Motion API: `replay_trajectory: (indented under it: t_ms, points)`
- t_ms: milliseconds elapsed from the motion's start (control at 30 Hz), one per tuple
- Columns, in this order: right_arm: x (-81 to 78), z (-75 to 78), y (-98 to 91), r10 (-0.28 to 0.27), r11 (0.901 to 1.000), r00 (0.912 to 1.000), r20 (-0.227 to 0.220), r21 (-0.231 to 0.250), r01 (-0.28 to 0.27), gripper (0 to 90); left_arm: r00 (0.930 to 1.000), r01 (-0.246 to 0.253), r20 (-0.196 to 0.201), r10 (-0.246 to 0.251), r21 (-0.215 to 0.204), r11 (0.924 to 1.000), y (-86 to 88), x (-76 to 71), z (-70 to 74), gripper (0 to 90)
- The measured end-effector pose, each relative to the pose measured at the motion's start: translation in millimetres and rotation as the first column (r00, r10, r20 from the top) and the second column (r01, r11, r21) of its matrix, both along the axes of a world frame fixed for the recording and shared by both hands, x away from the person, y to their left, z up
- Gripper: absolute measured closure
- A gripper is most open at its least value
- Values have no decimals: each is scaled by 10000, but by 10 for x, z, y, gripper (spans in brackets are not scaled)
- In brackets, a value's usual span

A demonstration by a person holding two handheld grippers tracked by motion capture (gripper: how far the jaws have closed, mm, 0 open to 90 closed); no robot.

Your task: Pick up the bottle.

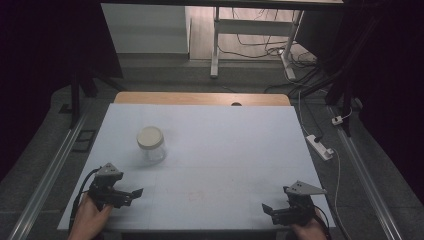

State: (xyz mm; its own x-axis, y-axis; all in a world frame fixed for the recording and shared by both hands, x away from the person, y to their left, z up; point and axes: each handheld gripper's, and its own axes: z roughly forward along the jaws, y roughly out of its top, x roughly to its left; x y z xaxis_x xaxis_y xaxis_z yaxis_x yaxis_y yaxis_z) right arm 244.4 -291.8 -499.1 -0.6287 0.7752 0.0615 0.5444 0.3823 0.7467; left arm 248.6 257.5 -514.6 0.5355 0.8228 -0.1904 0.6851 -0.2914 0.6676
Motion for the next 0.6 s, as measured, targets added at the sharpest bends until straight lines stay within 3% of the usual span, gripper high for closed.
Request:
replay_trajectory:
  t_ms: [600]
  points:
    - [4, -3, 4, 34, 10000, 10000, -67, -16, -34, 0, 9986, 233, 474, -245, 272, 9994, -86, 490, 2, 0]
